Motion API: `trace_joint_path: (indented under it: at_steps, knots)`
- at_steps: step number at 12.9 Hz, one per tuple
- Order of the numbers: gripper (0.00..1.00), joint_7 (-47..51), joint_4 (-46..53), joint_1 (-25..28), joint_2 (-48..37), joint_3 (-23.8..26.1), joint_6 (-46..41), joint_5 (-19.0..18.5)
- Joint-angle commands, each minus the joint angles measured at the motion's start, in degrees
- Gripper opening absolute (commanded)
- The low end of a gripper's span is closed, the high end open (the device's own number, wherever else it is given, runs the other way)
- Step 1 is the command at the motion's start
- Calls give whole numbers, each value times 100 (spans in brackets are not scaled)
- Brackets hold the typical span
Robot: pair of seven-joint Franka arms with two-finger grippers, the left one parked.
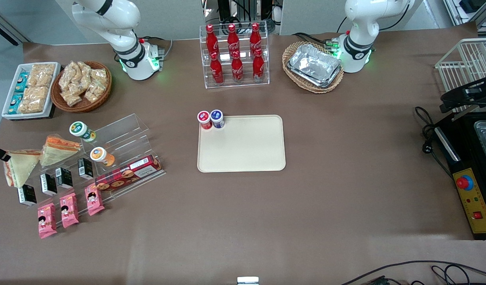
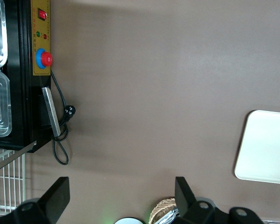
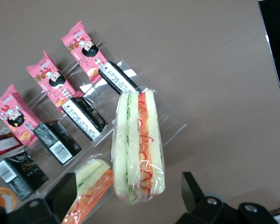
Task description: Place sandwich on tray
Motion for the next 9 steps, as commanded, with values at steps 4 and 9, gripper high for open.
trace_joint_path:
  at_steps: [4, 9]
  knots:
    - [100, -722, -550, -33, 61, 2, 763, 411]
    - [100, -1039, -743, -42, 229, 2, 1176, 763]
